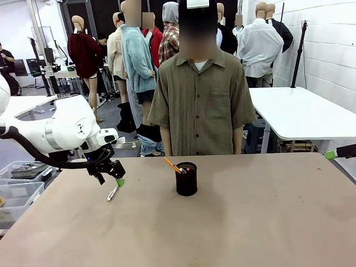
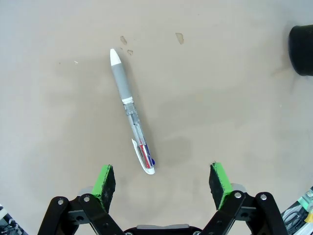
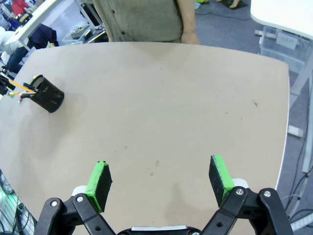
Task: Place the pens into the pen holder.
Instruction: Pick up a writing instrument from the table and place it into the Pen holder.
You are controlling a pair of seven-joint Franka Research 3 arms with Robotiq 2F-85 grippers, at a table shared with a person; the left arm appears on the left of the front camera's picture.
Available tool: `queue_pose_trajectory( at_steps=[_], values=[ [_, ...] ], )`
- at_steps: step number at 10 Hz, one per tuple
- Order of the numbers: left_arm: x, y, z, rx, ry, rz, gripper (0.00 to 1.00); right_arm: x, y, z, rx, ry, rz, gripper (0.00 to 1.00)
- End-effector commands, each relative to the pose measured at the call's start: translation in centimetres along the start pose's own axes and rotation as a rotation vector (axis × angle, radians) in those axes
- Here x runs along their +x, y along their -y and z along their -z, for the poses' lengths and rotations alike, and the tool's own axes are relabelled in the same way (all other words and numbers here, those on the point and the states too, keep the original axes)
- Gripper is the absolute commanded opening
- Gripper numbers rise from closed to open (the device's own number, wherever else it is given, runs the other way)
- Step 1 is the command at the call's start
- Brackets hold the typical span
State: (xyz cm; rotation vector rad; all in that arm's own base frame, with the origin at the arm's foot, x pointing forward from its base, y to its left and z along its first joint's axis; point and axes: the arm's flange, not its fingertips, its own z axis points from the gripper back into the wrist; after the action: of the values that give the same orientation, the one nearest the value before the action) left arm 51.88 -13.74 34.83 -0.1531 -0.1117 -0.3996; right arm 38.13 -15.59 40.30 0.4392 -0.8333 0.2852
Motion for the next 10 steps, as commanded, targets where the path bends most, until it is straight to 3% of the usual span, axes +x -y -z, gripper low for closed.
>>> queue_pose_trajectory(
  at_steps=[1,10],
  values=[
    [1.2,0.0,0.6,0.031,-0.009,-0.015,1.0,-0.2,0.0,0.1,-0.005,-0.014,-0.008,1.0],
    [3.2,-0.7,4.1,0.052,-0.091,-0.018,1.0,-0.2,0.0,0.1,-0.005,-0.014,-0.008,1.0]
  ],
)
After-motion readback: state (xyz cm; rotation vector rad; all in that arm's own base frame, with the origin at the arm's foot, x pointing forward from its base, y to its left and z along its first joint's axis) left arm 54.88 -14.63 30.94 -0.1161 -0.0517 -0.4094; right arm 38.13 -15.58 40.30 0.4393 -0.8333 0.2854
